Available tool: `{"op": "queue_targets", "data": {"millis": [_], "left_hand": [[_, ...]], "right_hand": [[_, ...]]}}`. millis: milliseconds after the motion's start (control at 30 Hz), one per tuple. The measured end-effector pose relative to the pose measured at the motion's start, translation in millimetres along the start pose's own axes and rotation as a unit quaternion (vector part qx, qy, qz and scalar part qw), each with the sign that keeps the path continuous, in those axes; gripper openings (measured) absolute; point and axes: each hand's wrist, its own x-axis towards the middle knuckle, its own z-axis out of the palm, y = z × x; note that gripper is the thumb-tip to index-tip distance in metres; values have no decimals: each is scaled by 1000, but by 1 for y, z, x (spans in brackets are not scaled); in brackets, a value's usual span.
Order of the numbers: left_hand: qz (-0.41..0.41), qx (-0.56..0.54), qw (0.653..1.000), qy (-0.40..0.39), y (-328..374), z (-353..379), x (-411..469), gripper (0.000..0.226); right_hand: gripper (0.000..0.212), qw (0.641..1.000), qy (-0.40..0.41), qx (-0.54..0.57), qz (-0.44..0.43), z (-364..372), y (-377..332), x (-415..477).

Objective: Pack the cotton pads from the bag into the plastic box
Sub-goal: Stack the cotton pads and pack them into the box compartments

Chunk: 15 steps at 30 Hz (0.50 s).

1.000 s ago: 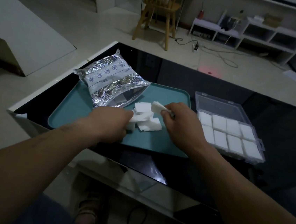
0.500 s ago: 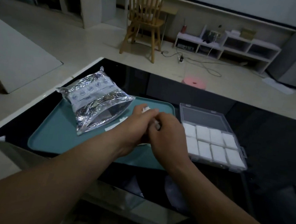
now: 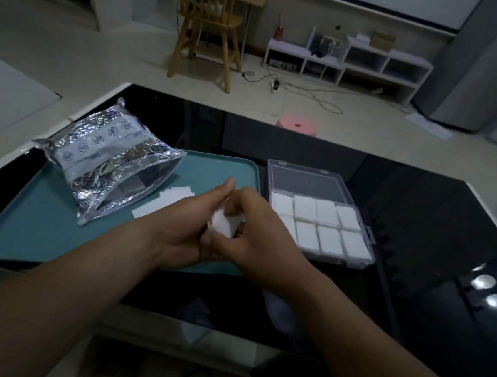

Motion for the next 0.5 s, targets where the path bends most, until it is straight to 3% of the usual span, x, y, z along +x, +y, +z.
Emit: {"op": "queue_targets", "data": {"millis": [100, 200, 333, 500], "left_hand": [[0, -56, 998, -33, -1, -5, -1, 38], [22, -88, 996, 5, 0, -3, 2, 33], [69, -65, 993, 69, 0, 3, 2, 28], [84, -54, 993, 68, -1, 10, 0, 29]], "right_hand": [[42, 994, -6, 108, 28, -8, 4, 2], [36, 997, 4, 78, 18, -23, 3, 0], [29, 994, 26, 69, 81, -29, 5, -6], [23, 993, 22, 50, 105, -25, 7, -10]]}}
